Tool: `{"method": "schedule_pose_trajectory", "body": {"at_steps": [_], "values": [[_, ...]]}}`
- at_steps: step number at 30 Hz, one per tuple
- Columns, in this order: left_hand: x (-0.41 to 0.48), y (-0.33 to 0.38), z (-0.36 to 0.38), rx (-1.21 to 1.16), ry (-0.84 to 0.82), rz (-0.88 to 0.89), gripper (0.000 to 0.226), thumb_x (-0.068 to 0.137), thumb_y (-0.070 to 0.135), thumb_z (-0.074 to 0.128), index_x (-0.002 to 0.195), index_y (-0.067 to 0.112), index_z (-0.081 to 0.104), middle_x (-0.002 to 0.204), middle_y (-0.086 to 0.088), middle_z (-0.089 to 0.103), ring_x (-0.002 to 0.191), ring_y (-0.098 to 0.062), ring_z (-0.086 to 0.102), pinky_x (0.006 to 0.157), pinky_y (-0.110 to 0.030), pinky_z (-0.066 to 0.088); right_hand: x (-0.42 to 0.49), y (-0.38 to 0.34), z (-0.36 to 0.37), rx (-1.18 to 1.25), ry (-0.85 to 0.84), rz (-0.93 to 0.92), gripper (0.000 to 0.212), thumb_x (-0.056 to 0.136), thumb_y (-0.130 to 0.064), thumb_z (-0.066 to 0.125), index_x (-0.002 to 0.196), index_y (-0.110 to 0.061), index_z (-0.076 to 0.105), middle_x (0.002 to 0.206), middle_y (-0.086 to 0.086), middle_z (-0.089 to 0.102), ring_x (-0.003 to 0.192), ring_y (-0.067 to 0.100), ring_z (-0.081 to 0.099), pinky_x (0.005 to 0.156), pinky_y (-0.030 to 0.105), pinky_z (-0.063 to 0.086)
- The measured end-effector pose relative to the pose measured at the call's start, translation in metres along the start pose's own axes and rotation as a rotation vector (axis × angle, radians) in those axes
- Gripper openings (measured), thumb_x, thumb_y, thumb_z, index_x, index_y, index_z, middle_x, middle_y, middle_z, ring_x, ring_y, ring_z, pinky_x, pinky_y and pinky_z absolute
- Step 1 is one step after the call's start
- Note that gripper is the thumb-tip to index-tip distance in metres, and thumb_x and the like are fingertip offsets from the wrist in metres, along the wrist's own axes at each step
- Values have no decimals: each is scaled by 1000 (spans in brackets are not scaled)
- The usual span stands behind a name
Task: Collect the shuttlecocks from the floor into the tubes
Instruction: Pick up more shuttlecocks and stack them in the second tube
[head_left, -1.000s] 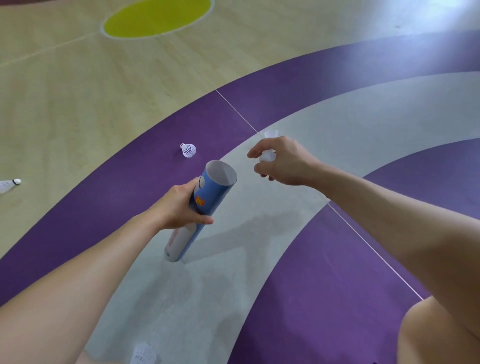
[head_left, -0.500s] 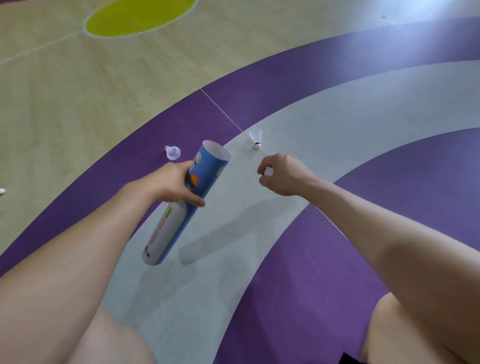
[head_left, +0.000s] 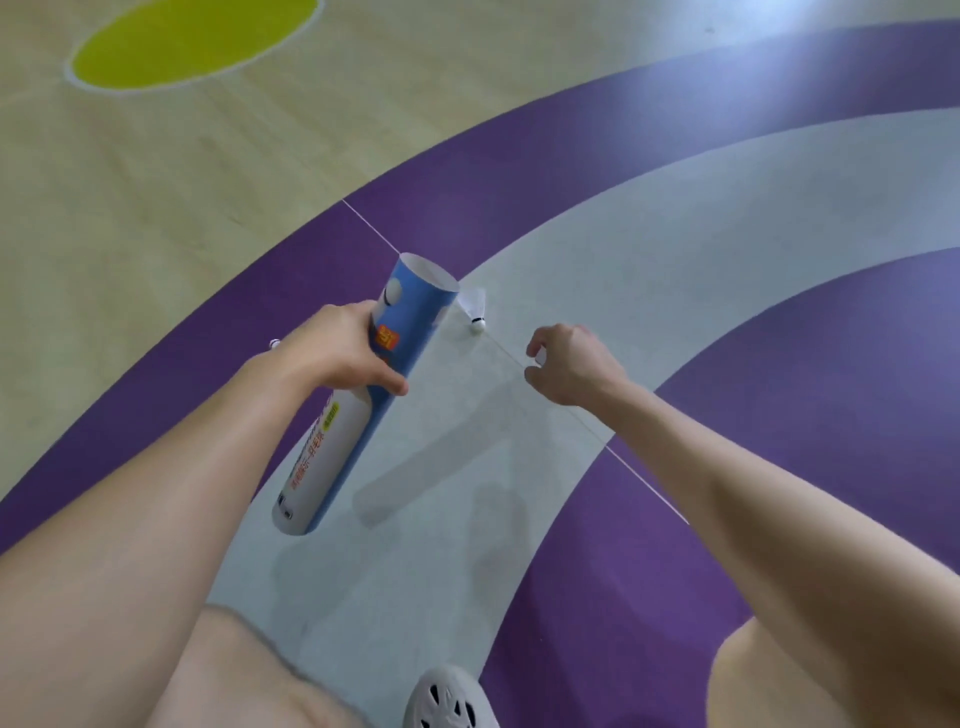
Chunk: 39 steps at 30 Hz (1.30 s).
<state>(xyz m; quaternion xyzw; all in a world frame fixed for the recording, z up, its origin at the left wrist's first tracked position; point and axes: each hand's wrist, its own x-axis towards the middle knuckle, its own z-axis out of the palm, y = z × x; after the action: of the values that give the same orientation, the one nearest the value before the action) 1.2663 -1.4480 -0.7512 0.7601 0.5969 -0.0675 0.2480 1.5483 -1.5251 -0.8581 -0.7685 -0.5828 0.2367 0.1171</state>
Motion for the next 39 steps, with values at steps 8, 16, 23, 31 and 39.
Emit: {"method": "schedule_pose_trajectory", "body": {"at_steps": [8,16,23,31,39], "values": [[76,-30,18,-73,-58,-38,74,60,47,101,117,29,58,109,2,71,98,-25,69,88,-49,63,102,-55,19,-149,-119,39,27,80,-20,65,106,-15,69,103,6,69,89,32,69,75,34,61],[129,-57,17,-97,-170,-160,85,66,48,101,127,23,47,115,-3,66,103,-26,66,89,-49,61,195,-53,56,-238,-107,-30,36,85,-13,67,121,-12,65,118,8,65,101,36,68,83,41,59],[128,-53,17,-191,-235,-29,70,68,53,99,118,39,53,107,17,74,99,-6,70,87,-35,60,270,-41,97,-298,-102,-140,68,88,-11,73,151,-15,49,143,9,57,118,41,66,94,45,57],[82,-94,-9,-206,-128,-162,76,72,69,91,126,34,49,108,14,71,101,-10,69,90,-41,62,284,-78,103,-532,-218,-238,10,92,-9,52,92,-10,63,106,15,74,91,37,70,70,36,55],[-13,-140,9,-144,19,-378,72,72,80,83,112,36,42,94,12,71,84,-14,69,74,-43,60,198,-267,15,221,-202,-530,10,94,-27,70,95,-23,79,80,-6,71,71,20,71,58,29,55]]}}
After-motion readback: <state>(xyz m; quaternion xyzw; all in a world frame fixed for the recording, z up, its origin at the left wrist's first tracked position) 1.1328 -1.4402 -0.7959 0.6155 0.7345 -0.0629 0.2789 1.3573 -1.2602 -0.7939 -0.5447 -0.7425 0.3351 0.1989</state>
